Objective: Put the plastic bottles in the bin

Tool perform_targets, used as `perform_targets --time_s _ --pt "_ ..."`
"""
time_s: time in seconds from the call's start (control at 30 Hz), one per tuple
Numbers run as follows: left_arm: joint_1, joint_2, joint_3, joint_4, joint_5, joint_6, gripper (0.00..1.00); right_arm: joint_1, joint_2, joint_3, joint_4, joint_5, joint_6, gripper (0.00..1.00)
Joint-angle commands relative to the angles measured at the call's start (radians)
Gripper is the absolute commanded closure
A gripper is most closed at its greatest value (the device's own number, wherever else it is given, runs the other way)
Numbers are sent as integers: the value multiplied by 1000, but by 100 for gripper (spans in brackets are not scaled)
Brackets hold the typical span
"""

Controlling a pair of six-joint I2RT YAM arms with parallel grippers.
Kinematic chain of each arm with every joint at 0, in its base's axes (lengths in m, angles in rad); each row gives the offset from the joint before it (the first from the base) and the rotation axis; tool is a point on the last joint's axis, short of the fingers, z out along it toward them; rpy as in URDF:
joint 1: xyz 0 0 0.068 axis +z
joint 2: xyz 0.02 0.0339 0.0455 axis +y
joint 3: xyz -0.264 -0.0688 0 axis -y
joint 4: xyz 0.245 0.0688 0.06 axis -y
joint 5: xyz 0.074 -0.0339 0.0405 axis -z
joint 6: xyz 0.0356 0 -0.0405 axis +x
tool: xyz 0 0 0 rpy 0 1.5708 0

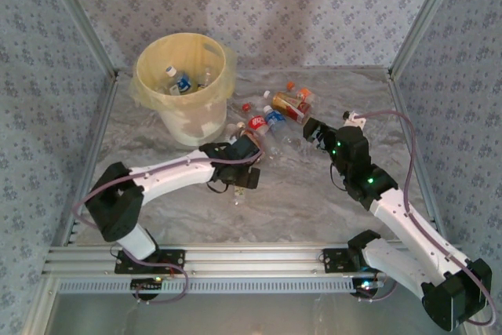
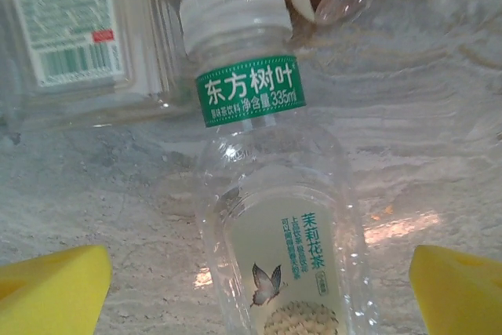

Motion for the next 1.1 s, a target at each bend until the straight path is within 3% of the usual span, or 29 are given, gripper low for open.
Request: perform_targets --time_s 0.0,0.17,0.37,0.57,1.07 --pt "-10 24 12 -64 6 21 2 -10 -7 -2 -22 -1 16 0" --pt "-10 51 -18 5 65 62 4 -15 -9 -8 -24 8 31 0" --pt "-11 110 -23 21 59 59 27 -19 -9 -5 -28 4 32 0" --pt "-11 103 -42 22 6 47 35 -21 -4 -8 -26 2 39 0" --pt "-46 -171 -143 127 -99 112 47 -26 33 21 37 -112 -79 0"
